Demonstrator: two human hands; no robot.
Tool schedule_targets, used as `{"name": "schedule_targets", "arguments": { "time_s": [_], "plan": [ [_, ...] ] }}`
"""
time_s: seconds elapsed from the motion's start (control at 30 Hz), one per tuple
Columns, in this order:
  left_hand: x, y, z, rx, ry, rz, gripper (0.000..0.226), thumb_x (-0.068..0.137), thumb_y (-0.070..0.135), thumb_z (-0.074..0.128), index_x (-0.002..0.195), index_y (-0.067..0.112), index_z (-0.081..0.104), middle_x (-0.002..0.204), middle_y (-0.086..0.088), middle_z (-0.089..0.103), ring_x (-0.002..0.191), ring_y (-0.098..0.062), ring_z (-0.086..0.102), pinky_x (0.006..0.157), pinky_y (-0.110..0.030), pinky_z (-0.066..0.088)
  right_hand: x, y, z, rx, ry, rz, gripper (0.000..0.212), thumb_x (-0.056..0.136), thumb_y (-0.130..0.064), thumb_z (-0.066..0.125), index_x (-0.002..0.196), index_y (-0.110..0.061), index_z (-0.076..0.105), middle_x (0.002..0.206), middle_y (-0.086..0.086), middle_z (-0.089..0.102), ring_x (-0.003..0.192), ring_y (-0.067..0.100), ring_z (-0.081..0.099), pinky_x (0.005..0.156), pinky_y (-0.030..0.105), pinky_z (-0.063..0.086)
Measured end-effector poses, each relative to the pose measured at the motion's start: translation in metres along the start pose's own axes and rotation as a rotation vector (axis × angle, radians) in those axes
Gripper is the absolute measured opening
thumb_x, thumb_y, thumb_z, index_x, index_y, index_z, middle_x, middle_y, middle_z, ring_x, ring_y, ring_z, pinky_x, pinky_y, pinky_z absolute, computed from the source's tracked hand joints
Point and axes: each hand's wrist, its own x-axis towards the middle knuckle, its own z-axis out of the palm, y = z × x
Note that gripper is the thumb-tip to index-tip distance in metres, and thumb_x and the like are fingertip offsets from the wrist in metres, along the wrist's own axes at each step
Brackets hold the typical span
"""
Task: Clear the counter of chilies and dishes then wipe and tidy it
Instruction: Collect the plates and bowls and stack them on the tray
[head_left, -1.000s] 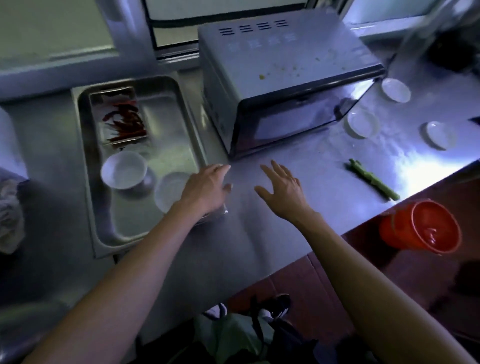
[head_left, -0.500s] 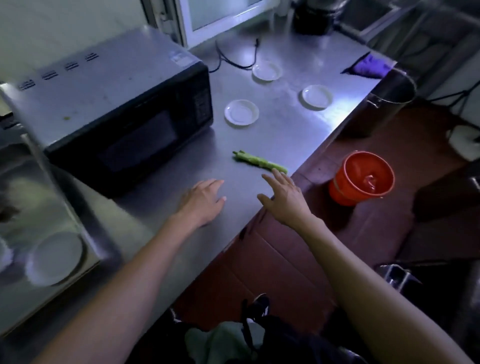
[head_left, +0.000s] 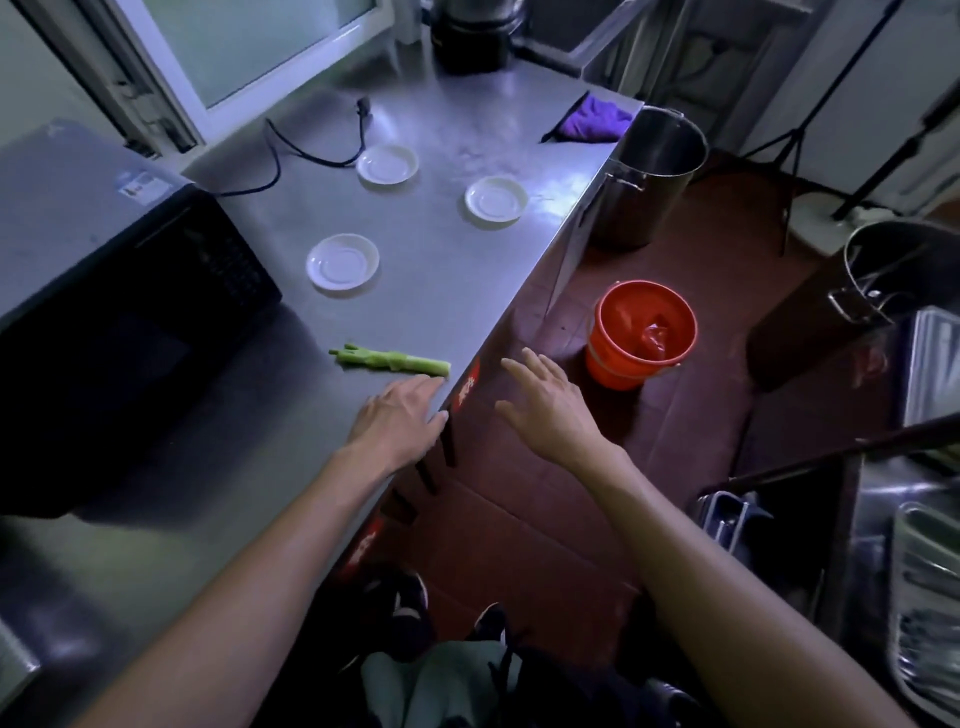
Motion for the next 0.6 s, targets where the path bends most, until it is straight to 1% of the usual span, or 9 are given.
{"name": "schedule_targets", "arguments": {
  "time_s": [0.17, 0.23, 0.3, 0.43, 0.53, 0.6],
  "plan": [
    [0.028, 0.001, 0.004, -0.025, 0.026, 0.037, 0.052, 0.096, 0.037, 0.054, 0.145, 0.023, 0.045, 0.150, 0.003, 0.045, 0.139, -0.018, 0.038, 0.111, -0.042, 0.037, 0.021, 0.013, 0.002, -0.007, -0.034, 0.017, 0.067, 0.094, -0.044, 0.057, 0.153, -0.030, 0.030, 0.165, 0.003, 0.020, 0.152, 0.026, 0.015, 0.115, 0.048, 0.031],
    [0.043, -0.004, 0.006, -0.042, 0.034, 0.035, 0.049, 0.095, 0.034, 0.055, 0.142, 0.023, 0.047, 0.148, 0.002, 0.047, 0.138, -0.020, 0.038, 0.109, -0.043, 0.038, 0.038, 0.013, 0.002, -0.023, -0.051, 0.010, 0.067, 0.094, -0.044, 0.057, 0.154, -0.030, 0.030, 0.165, 0.003, 0.019, 0.152, 0.025, 0.014, 0.115, 0.048, 0.030],
    [0.062, -0.011, 0.008, -0.066, 0.048, 0.022, 0.050, 0.094, 0.033, 0.056, 0.143, 0.022, 0.047, 0.149, 0.000, 0.046, 0.137, -0.021, 0.040, 0.110, -0.042, 0.037, 0.060, 0.010, 0.000, -0.037, -0.057, -0.004, 0.066, 0.094, -0.044, 0.057, 0.153, -0.030, 0.031, 0.165, 0.004, 0.020, 0.152, 0.026, 0.014, 0.116, 0.048, 0.030],
    [0.101, -0.030, 0.011, -0.100, 0.040, -0.014, 0.053, 0.095, 0.037, 0.054, 0.146, 0.024, 0.045, 0.152, 0.000, 0.044, 0.139, -0.021, 0.037, 0.111, -0.041, 0.035, 0.106, 0.001, -0.006, -0.099, -0.060, -0.046, 0.061, 0.093, -0.040, 0.057, 0.148, -0.027, 0.038, 0.157, 0.002, 0.031, 0.148, 0.026, 0.021, 0.113, 0.049, 0.035],
    [0.129, -0.047, 0.004, -0.136, 0.053, -0.058, 0.054, 0.095, 0.039, 0.052, 0.147, 0.025, 0.044, 0.154, 0.002, 0.042, 0.141, -0.020, 0.035, 0.110, -0.042, 0.036, 0.140, -0.007, -0.011, -0.127, -0.138, -0.026, 0.061, 0.095, -0.041, 0.056, 0.150, -0.029, 0.034, 0.163, 0.004, 0.023, 0.152, 0.026, 0.015, 0.116, 0.049, 0.028],
    [0.149, -0.061, -0.004, -0.141, 0.058, -0.080, 0.055, 0.096, 0.040, 0.052, 0.148, 0.025, 0.042, 0.155, 0.002, 0.040, 0.141, -0.019, 0.034, 0.111, -0.042, 0.036, 0.163, -0.014, -0.016, -0.157, -0.152, -0.034, 0.061, 0.096, -0.042, 0.056, 0.151, -0.030, 0.032, 0.164, 0.005, 0.021, 0.151, 0.026, 0.014, 0.115, 0.049, 0.027]
  ]
}}
